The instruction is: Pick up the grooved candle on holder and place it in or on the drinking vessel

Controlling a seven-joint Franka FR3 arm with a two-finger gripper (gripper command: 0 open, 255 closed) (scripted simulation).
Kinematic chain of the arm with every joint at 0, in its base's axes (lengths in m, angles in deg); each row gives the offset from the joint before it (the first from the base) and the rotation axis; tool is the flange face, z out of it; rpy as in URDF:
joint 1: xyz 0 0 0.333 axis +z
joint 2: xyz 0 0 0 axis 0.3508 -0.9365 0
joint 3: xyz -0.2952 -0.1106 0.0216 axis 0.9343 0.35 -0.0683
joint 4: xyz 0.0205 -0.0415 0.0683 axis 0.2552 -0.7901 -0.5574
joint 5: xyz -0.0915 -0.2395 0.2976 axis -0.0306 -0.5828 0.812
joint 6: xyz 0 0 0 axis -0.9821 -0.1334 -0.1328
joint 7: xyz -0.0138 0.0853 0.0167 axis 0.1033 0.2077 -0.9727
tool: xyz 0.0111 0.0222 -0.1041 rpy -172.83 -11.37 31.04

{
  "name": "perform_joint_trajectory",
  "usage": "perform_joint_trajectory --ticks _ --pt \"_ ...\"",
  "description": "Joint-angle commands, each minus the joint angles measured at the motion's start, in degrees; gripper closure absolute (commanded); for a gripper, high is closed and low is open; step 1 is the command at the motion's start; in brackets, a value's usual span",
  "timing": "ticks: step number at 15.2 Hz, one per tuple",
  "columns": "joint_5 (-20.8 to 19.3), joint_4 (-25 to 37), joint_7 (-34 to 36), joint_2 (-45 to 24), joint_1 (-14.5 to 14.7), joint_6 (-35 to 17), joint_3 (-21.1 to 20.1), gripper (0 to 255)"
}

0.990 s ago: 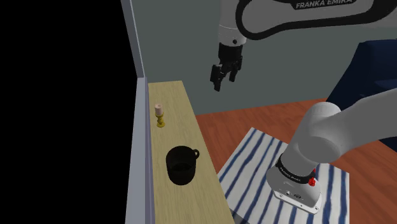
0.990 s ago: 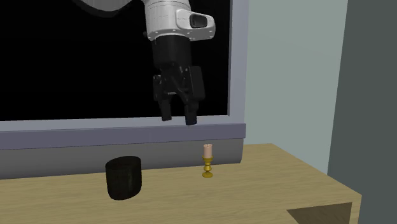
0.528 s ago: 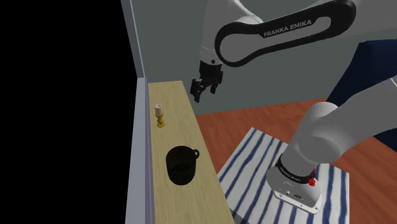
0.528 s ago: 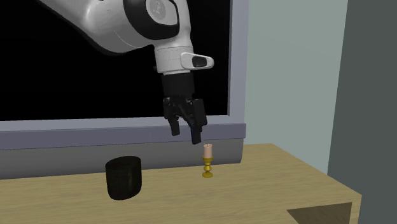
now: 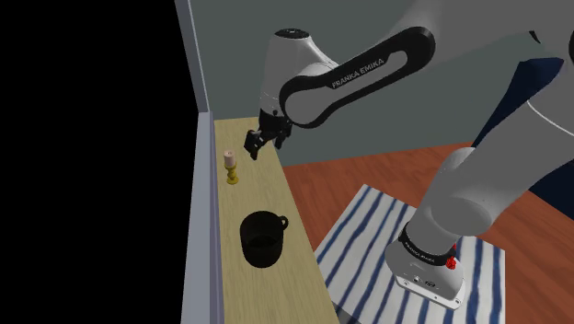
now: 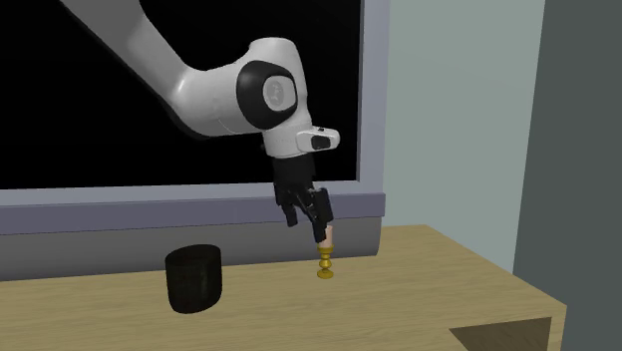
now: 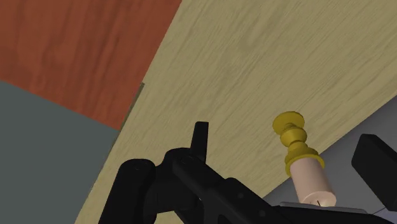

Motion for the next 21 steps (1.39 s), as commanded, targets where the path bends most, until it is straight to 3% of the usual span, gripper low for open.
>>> perform_joint_trajectory --ticks 1,7,15,21 --pt "-1.3 1.8 2.4 -4.1 -0.3 -4.0 -1.2 0" --pt "-9.5 8.8 11.4 -17.1 -1.1 -14.1 -3.4 0" --pt "-15.3 10.6 15.7 -23.9 -1.1 -18.8 -2.7 0" --pt "-15.2 10.6 15.6 -23.9 -0.8 -18.8 -2.5 0"
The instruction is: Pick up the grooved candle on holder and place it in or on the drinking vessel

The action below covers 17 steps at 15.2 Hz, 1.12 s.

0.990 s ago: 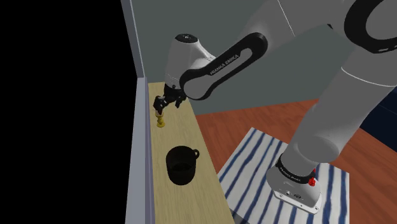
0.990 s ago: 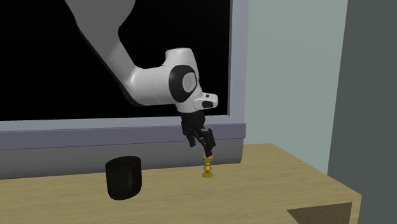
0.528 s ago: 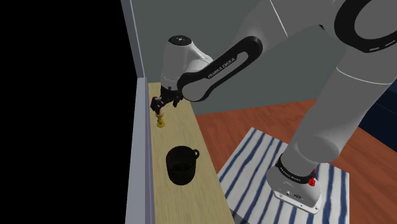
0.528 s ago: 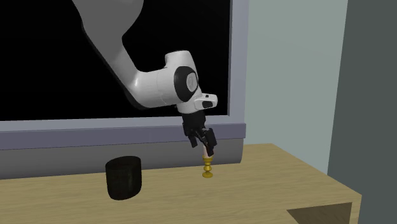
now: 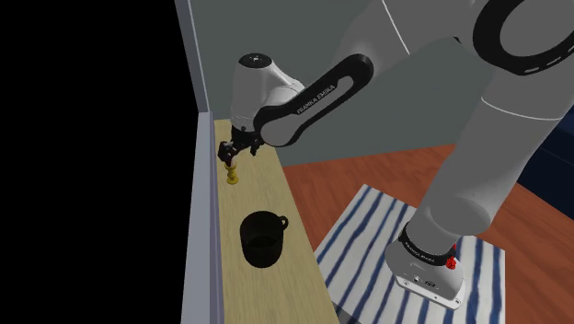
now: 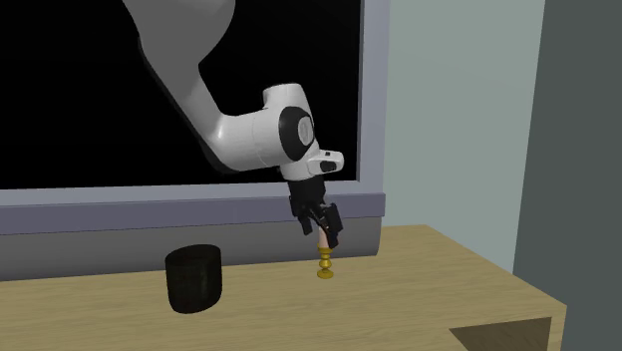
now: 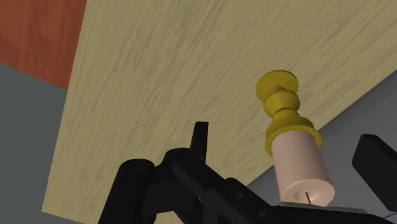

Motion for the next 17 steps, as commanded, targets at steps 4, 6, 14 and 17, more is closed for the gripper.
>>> perform_joint_trajectory --ticks 4,6,14,17 --pt "-0.1 0.5 1.0 -6.2 -0.1 -9.6 0.3 255" --pt "-0.2 0.0 1.6 -5.9 0.1 -9.8 0.2 255" --pt "0.9 0.4 0.5 -5.2 -0.1 -8.7 0.0 255" --pt "2.6 1.0 -0.9 -3.5 -0.3 -6.6 -0.4 255"
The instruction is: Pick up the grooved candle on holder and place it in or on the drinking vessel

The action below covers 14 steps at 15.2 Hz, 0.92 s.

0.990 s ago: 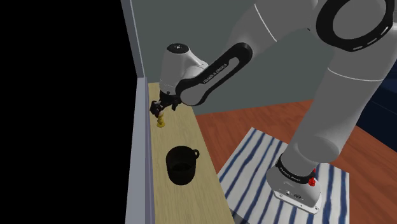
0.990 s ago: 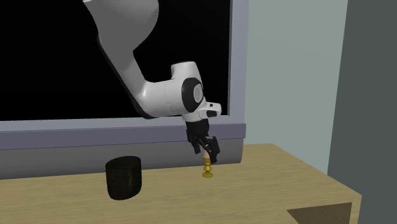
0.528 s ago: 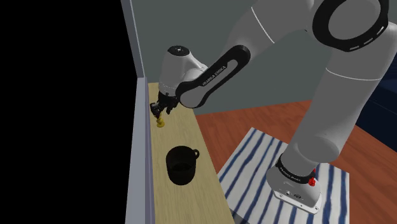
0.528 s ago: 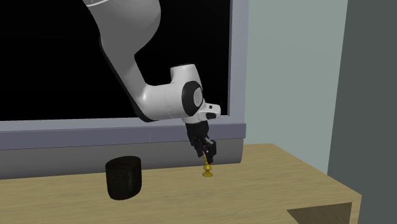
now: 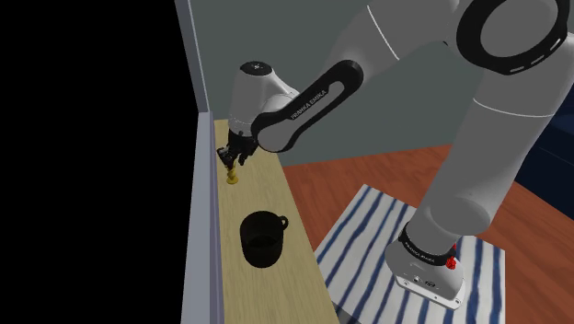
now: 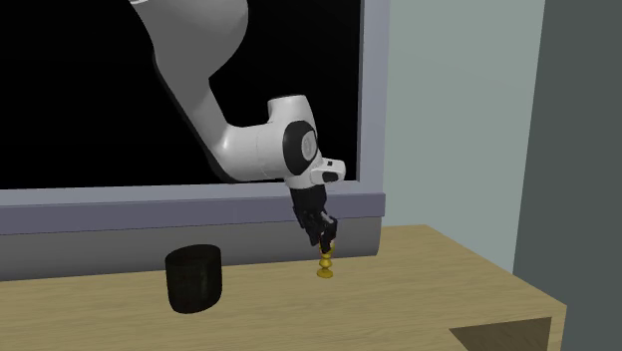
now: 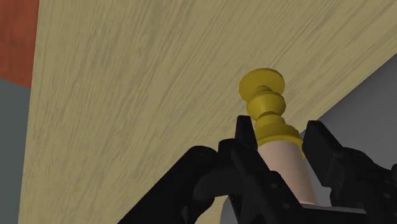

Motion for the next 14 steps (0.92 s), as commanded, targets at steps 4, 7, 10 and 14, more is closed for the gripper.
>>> perform_joint_trajectory --ticks 4,7,10,14 --pt "1.8 0.8 -1.1 1.2 0.0 2.6 -0.5 255" --pt "4.1 5.2 -7.8 1.2 -0.7 8.1 -0.6 0" --pt "4.7 8.9 -11.8 0.1 -1.1 11.7 -0.6 0" --pt "3.2 8.8 -10.8 -2.4 -1.0 9.2 -0.4 0"
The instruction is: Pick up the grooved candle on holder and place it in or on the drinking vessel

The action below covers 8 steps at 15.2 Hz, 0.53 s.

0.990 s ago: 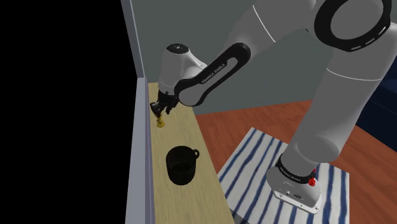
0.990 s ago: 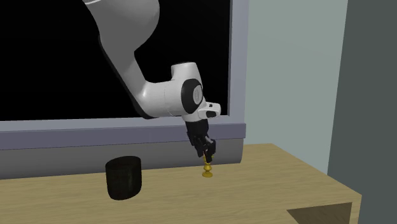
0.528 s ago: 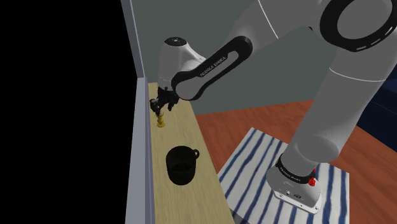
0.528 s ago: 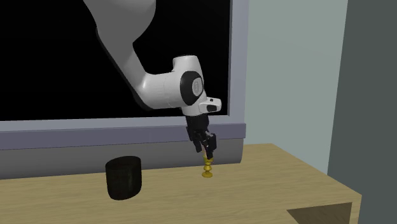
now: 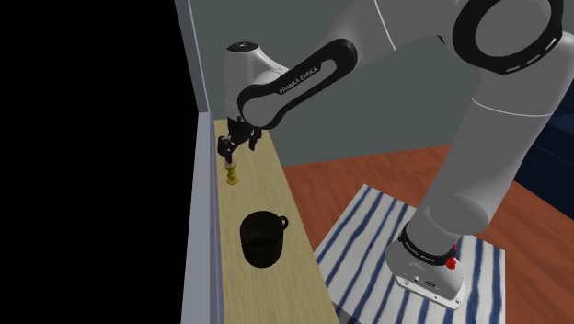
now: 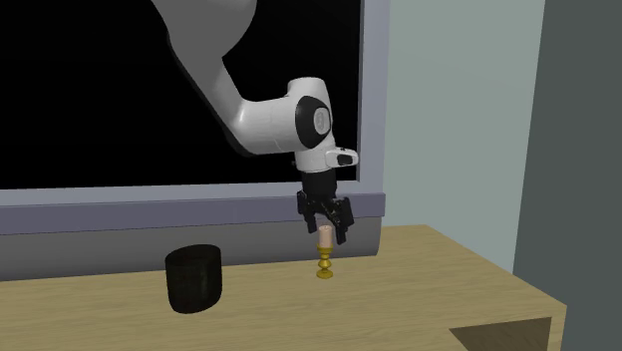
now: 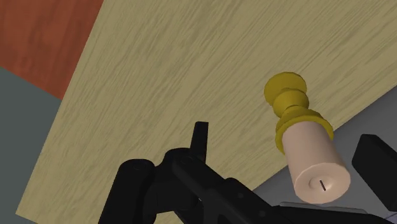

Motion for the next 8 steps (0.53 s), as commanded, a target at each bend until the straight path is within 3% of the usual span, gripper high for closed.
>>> perform_joint_trajectory --ticks 1,8 --pt "-0.7 0.7 0.9 -2.4 0.4 -7.6 -0.1 0" --pt "-1.4 0.7 1.3 -3.5 0.4 -8.5 0.0 0"
